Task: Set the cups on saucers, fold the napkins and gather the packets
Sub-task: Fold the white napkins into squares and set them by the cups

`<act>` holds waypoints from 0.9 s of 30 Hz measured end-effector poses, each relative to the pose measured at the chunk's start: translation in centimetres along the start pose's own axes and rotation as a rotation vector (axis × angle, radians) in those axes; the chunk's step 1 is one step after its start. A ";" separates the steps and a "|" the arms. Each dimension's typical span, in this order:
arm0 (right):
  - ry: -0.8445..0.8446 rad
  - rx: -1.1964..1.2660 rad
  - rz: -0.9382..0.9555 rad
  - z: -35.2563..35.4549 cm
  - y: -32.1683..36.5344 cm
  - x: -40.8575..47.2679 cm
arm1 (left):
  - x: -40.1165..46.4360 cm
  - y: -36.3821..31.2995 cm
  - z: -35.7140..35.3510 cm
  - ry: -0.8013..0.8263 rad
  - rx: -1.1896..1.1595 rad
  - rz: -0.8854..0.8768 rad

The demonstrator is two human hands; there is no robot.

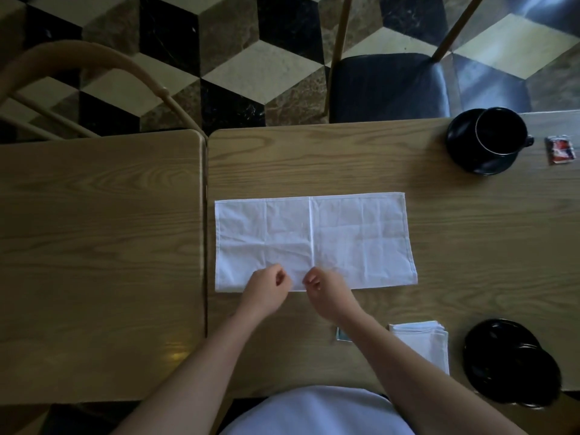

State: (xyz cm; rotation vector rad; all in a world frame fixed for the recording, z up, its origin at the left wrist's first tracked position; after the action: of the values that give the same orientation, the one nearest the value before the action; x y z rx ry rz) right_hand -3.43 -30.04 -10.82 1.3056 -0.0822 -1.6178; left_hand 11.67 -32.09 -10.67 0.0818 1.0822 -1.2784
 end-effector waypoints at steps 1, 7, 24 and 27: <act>-0.026 0.010 -0.023 0.4 -0.8 -0.2 | -0.2 0.8 0.2 -0.010 0.010 0.023; -0.191 -0.012 -0.164 7.2 -7.0 -2.3 | -1.3 8.6 2.9 -0.088 -0.266 0.321; -0.132 -0.092 -0.251 14.2 -11.4 -2.5 | -5.0 13.8 3.6 -0.159 -1.128 0.751; -0.321 -0.258 -0.103 18.8 -7.0 -0.1 | -5.9 13.0 2.0 -0.388 -1.589 0.840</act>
State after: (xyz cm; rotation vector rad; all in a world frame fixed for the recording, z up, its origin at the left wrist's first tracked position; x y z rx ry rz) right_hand -22.27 -36.03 -7.21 0.8594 -0.0008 -1.8477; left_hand 23.84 -24.38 -12.00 -0.7928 1.2285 0.4937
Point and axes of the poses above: each hand's wrist, its own x-axis towards the middle knuckle, its own z-axis out of the back of the hand, y = z × x, the point moved 10 cm from there along x, towards the middle knuckle, and after that the axes turned 2 degrees about y, right-handed, at the moved point
